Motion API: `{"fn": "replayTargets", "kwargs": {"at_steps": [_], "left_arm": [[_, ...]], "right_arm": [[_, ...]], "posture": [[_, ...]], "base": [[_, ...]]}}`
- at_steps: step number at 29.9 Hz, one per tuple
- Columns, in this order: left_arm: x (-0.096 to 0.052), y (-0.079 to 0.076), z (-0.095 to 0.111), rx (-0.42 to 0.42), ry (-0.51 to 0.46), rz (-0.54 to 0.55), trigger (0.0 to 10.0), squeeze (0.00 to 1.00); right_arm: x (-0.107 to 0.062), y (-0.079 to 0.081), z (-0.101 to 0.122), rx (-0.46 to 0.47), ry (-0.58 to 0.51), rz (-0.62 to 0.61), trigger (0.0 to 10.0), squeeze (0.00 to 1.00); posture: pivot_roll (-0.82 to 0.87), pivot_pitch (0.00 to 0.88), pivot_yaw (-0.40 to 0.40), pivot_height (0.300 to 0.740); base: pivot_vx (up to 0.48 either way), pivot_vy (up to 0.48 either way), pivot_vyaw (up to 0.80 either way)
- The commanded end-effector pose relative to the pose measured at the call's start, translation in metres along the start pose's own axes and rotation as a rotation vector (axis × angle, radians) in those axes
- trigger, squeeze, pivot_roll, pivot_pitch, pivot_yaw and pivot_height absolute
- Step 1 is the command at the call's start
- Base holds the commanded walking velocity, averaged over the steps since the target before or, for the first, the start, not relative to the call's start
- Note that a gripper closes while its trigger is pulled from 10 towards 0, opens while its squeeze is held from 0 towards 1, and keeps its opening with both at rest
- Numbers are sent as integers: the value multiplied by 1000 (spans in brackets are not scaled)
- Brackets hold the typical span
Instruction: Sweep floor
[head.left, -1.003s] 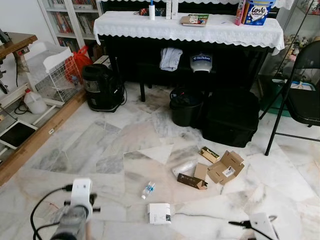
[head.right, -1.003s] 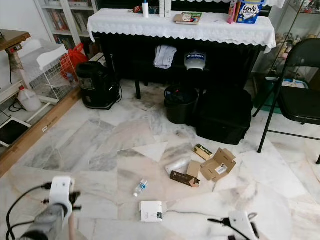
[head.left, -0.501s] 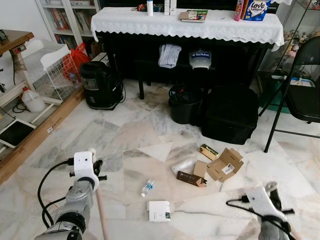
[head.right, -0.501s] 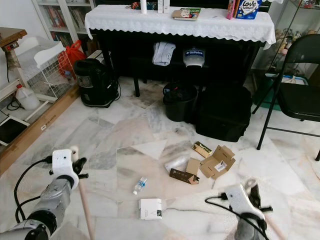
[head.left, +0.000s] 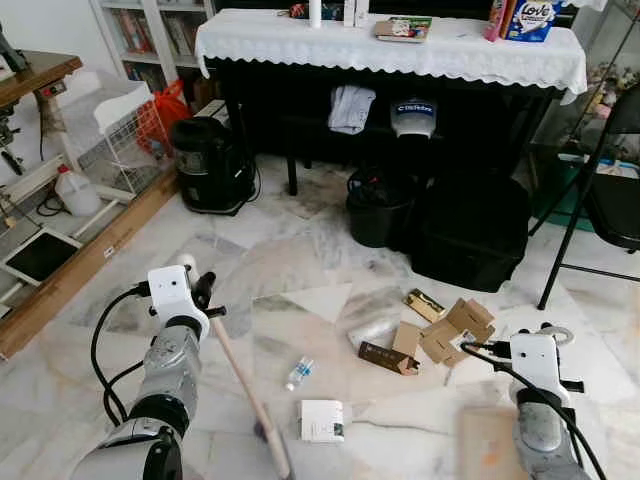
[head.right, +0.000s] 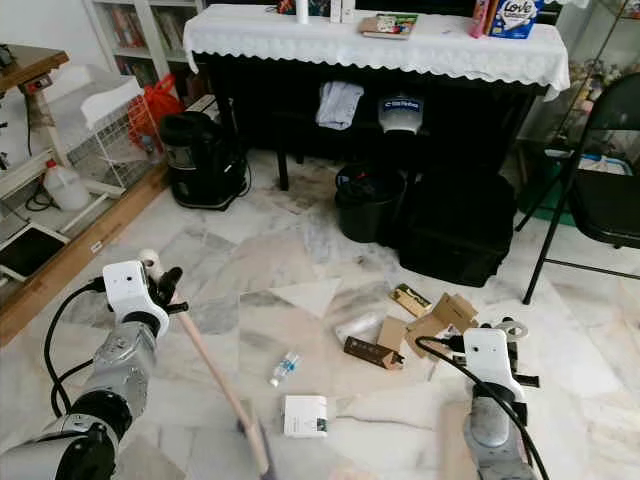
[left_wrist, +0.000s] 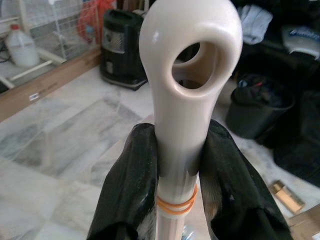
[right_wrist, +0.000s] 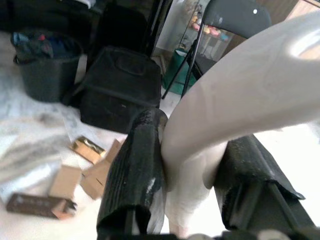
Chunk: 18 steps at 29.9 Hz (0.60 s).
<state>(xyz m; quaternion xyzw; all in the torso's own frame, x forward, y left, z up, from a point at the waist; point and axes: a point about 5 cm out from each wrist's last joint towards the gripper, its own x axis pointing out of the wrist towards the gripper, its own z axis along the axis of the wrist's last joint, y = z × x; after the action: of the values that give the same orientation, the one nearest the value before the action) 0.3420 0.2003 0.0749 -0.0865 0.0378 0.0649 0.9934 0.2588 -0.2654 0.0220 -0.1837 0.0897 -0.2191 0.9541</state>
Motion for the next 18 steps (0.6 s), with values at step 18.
{"fn": "replayTargets", "kwargs": {"at_steps": [18], "left_arm": [[9,-1,26,-55,-104,-43,10000,0]], "right_arm": [[9,-3,19,173,-87,42,10000,0]], "posture": [[-138,0,36,740]], "base": [[0,0,0]]}}
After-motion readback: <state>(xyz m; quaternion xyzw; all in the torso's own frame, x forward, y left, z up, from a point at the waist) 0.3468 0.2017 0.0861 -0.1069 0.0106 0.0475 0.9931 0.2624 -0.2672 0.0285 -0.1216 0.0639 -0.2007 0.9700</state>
